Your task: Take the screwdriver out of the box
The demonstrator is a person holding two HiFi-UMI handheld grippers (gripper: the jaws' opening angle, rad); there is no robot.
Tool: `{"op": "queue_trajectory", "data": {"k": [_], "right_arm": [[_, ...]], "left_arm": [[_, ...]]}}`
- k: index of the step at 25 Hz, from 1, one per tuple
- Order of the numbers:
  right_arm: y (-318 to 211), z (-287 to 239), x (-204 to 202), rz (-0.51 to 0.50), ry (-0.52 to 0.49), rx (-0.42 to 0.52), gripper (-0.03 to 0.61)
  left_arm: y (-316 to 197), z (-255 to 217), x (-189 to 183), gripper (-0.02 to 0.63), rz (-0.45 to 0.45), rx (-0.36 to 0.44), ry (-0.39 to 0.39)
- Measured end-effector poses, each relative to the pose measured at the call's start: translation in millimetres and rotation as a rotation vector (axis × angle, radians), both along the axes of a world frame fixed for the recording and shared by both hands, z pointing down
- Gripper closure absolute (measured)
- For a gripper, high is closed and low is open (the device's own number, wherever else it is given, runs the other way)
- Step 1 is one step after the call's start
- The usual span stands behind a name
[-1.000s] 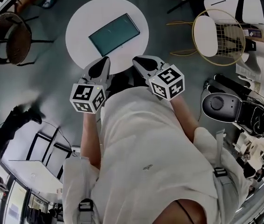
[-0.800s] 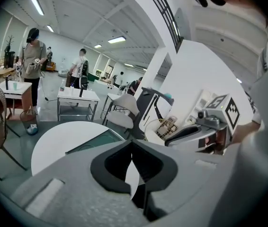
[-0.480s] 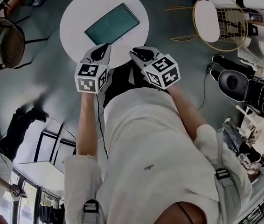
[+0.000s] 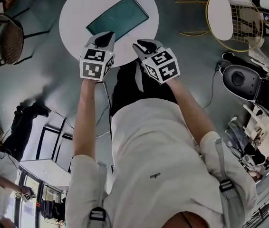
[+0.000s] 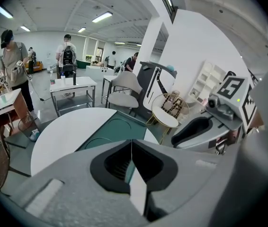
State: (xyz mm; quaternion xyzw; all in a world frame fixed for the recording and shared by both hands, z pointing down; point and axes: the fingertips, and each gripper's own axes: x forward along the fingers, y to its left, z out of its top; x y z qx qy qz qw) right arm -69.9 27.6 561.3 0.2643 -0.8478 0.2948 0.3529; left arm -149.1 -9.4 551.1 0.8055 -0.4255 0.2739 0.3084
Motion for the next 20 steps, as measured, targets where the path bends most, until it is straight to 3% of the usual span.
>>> {"op": "queue_trajectory", "data": {"k": [8,20], "right_arm": [[-12,44,1,0.013,0.042,0.0,0.497],[-25,92,-11,-0.024,0.095,-0.014,0.497]], "left_arm": [[-14,38,21,0.601,0.045,-0.044,0.006],[-32,70,24,0.603,0.03,-0.11,0.001]]}}
